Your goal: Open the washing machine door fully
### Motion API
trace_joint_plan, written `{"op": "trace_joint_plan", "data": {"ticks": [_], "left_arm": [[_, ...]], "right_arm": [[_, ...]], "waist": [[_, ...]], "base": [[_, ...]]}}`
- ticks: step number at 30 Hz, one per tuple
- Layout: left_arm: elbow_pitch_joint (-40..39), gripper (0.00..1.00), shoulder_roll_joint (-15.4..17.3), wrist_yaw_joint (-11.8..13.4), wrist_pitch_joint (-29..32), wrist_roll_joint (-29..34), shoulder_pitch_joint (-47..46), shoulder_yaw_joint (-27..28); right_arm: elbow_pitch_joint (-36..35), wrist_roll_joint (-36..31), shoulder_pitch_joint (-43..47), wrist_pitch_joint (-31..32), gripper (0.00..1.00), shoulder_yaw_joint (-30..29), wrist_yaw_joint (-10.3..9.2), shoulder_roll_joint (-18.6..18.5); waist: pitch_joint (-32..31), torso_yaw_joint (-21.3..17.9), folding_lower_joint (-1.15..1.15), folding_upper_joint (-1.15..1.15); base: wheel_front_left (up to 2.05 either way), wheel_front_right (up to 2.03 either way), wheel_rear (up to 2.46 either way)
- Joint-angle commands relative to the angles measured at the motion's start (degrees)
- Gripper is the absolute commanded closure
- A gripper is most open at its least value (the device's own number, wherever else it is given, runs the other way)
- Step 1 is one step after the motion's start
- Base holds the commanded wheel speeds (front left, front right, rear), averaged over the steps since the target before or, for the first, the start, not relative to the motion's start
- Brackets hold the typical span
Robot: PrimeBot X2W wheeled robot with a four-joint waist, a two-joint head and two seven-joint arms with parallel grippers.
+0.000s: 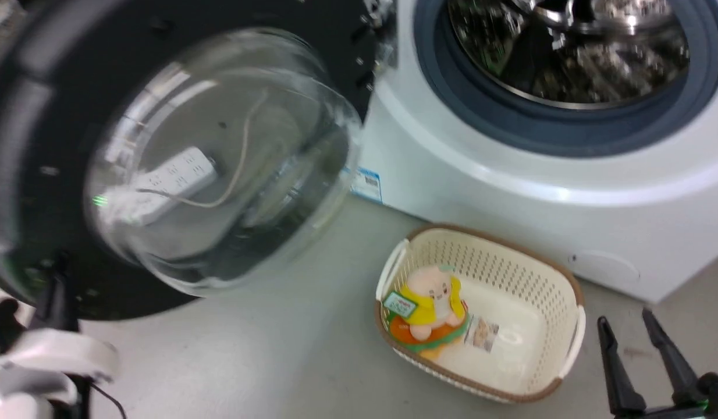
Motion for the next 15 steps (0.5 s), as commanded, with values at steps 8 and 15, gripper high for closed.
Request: {"op": "trace_joint_plan", "data": {"ticks": [8, 15], "left_arm": [[11.0, 1.00, 3.7, -1.3, 0.2, -2.5, -10.0, 3.1], [17.1, 1.00, 4.5, -1.8, -1.6, -2.8, -13.7, 5.0]], "right_arm": [[-1.0, -0.5, -2.8, -0.3, 0.00, -0.3, 0.06, -2.3], [-0.7, -0.5, -3.6, -0.2, 0.00, -0.7, 0.06, -2.5]], "waist": [[6.7, -3.2, -0.01, 0.00], [7.4, -4.1, -0.01, 0.00]], "base": [[0.00, 0.00, 0.00], [0.00, 0.00, 0.00]]}}
